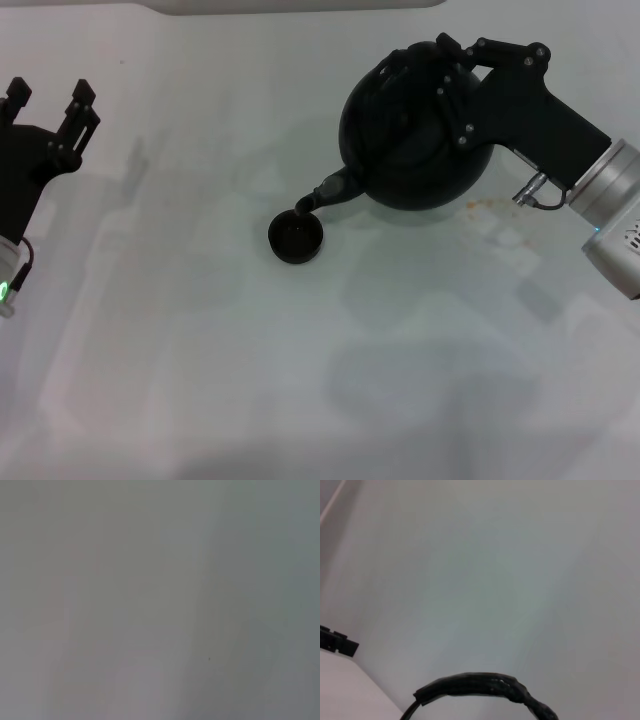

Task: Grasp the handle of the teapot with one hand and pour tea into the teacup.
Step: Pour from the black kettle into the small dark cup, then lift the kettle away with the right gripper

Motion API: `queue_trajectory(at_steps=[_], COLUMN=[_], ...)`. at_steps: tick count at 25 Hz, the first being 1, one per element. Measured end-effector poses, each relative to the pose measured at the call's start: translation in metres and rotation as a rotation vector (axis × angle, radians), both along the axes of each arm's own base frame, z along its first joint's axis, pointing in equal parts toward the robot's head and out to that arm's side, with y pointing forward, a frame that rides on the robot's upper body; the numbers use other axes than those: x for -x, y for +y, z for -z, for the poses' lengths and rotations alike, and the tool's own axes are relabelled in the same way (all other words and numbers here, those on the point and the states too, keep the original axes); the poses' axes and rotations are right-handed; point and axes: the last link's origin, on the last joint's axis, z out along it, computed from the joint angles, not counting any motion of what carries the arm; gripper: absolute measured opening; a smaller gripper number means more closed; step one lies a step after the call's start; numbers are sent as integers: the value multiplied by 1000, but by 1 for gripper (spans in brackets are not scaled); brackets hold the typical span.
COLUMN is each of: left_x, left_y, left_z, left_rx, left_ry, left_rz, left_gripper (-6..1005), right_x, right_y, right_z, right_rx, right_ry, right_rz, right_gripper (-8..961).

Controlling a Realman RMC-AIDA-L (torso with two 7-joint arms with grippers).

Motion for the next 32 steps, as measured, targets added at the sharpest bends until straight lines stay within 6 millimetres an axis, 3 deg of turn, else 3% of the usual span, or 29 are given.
queue_trajectory(at_steps=[32], left_x=[-1], left_y=[1], left_z=[0], left_rx=[5], left_ry=[-21], left_rz=[-1], left_gripper=[770], right_x=[1], right_y=[2], right_z=[-1], right_rx=[-71], right_ry=[-81], right_rz=[-44], right_gripper=[123])
